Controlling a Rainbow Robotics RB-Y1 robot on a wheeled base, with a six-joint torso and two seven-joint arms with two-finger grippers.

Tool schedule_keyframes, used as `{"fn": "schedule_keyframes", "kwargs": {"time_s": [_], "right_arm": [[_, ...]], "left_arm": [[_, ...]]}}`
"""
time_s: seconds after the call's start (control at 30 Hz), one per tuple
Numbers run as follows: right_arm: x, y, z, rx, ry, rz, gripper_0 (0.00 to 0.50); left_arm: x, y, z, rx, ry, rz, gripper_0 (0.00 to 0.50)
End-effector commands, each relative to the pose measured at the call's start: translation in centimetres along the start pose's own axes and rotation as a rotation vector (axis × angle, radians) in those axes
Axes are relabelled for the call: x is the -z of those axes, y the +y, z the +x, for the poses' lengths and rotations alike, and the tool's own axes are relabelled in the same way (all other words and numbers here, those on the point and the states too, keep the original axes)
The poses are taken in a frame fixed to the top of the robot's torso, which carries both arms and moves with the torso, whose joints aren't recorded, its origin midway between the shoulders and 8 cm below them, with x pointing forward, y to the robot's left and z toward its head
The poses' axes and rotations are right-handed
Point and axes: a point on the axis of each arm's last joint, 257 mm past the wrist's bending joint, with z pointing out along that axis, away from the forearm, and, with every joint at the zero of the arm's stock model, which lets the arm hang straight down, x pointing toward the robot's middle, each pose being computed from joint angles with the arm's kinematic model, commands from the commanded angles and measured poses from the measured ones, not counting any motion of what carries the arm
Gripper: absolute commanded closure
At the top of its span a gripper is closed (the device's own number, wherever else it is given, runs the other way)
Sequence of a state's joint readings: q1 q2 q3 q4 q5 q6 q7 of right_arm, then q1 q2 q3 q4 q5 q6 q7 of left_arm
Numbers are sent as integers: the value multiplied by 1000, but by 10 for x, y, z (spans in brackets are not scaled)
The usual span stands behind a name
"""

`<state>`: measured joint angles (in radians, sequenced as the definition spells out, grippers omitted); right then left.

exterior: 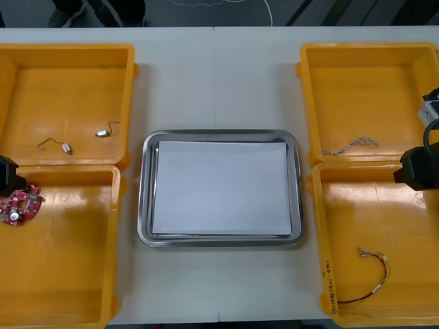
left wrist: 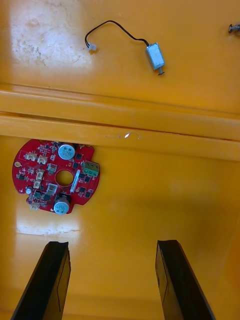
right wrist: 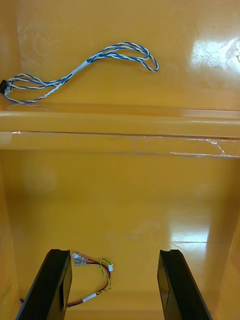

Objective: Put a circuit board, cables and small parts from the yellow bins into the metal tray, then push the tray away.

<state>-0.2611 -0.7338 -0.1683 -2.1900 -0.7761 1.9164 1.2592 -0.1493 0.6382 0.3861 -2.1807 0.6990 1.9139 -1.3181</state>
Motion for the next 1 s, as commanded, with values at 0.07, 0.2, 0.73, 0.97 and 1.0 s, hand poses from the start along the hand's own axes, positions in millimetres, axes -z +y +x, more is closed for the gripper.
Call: {"fn": "schedule_keyframes", "kwargs": {"time_s": [0.07,0.2,0.73,0.97,1.0], "right_arm": [[6,0,0,10,-21,-4,0],[6,0,0,10,-21,-4,0],[6,0,0,10,-21,-4,0],[6,0,0,10,-21,-4,0],[6,0,0,10,-21,-4,0]], "left_arm": [[9,20,-1,-82,-3,-49,0],[9,20,-1,-82,-3,-49,0],[9,20,-1,-82,-3,-49,0],[9,20,-1,-82,-3,-49,0],[9,20,-1,-82,-3,-49,0]]}}
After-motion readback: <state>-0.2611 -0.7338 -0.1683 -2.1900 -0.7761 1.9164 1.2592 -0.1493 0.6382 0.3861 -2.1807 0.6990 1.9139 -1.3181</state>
